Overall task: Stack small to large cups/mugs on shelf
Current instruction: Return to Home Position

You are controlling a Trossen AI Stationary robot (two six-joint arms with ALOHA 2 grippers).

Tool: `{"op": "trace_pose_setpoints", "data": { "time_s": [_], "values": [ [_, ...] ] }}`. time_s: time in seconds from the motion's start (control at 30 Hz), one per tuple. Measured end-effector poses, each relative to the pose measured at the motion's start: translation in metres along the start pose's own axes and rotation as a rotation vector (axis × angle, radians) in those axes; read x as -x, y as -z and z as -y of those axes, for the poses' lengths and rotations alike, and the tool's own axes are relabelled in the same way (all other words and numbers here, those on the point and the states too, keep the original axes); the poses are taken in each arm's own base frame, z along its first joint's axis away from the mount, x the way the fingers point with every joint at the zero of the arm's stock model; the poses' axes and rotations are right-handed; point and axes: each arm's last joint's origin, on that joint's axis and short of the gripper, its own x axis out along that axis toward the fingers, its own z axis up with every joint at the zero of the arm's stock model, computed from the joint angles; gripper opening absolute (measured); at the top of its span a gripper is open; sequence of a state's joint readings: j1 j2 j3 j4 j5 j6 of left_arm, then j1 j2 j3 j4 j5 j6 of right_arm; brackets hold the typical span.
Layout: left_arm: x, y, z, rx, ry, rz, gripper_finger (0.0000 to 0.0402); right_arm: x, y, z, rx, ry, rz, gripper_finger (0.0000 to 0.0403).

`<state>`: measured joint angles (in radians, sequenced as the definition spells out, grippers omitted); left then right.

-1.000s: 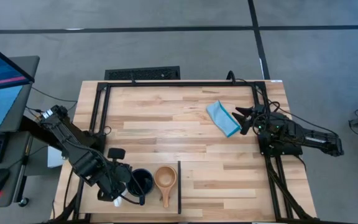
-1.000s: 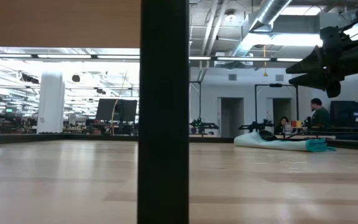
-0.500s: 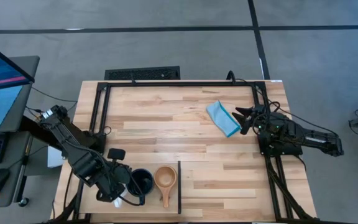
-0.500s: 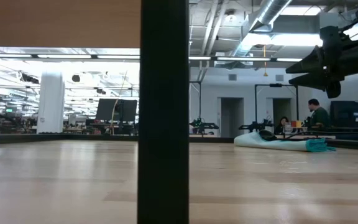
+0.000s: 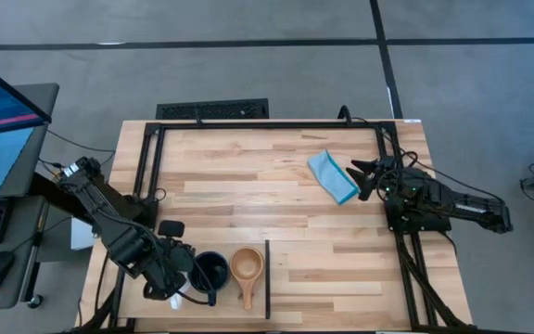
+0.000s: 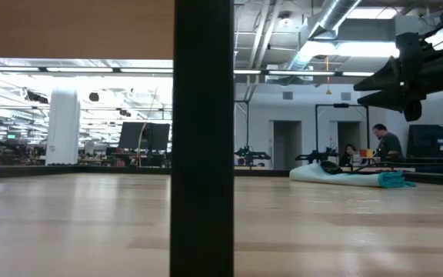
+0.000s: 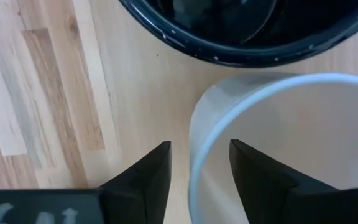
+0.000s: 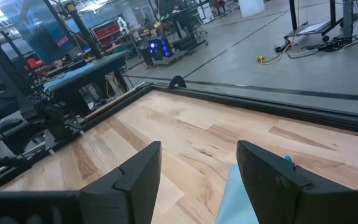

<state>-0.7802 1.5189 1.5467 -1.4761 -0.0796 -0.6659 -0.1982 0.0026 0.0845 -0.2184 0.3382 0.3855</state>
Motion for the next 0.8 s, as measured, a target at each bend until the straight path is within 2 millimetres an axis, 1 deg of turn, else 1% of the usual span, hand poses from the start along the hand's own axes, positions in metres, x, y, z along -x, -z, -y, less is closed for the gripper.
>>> {"op": "trace_pose_setpoints", "data": {
  "time_s": [0.2,0.43,0.63,0.8],
  "values": [
    [0.007,0.004,-0.003,0.018,0.019,0.017,0.0158,0.000,0.000,0.000,0.000,0.000,0.000,0.0232],
    [0.023,0.013,-0.013,0.075,0.065,0.071,0.0158,0.000,0.000,0.000,0.000,0.000,0.000,0.0232],
    [0.039,0.021,-0.020,0.094,0.125,0.152,0.0158,0.000,0.000,0.000,0.000,0.000,0.000,0.0232],
    [0.054,0.031,-0.033,0.107,0.104,0.264,0.0158,0.000,0.000,0.000,0.000,0.000,0.000,0.0232]
  ]
}}
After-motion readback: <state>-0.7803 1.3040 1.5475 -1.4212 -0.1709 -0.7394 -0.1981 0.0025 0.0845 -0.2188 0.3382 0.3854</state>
